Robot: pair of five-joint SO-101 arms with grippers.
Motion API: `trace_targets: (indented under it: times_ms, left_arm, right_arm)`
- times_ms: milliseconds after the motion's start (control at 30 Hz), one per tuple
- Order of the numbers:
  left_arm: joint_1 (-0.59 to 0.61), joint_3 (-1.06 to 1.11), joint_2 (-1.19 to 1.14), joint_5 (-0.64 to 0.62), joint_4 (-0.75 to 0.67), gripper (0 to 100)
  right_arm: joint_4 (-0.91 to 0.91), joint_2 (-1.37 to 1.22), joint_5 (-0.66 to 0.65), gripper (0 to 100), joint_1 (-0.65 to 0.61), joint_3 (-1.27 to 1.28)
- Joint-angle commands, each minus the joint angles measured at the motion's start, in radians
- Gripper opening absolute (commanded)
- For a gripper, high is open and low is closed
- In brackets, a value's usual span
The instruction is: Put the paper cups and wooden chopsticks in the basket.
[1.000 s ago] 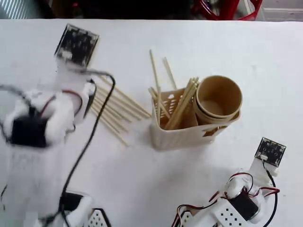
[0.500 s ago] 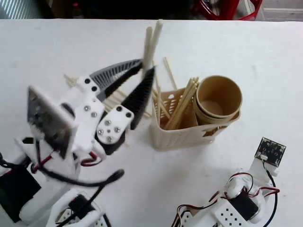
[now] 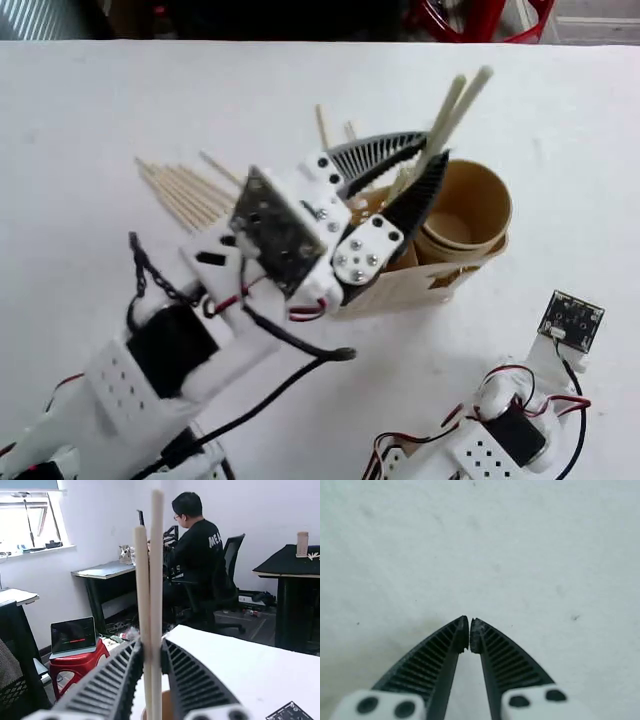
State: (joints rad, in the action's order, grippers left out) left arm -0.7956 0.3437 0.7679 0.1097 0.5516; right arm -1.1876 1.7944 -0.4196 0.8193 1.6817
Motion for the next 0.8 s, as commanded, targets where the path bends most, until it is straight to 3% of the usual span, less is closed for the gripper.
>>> trace_targets:
  times_ms: [0,300,767]
  left_arm:
    - [0.050,0.002,-0.001,-0.011,-0.037,2]
    - [0.104,0.003,-0.001,-0.011,0.020,9]
    - [0.117,0.000,0.001,-0.052,0.023,9]
  right_arm:
    - [0.010,0.008,0.003,1.9,0.007,0.009]
    - [0.010,0.008,0.003,1.9,0.007,0.009]
    - [0.010,0.008,0.003,1.9,0.007,0.009]
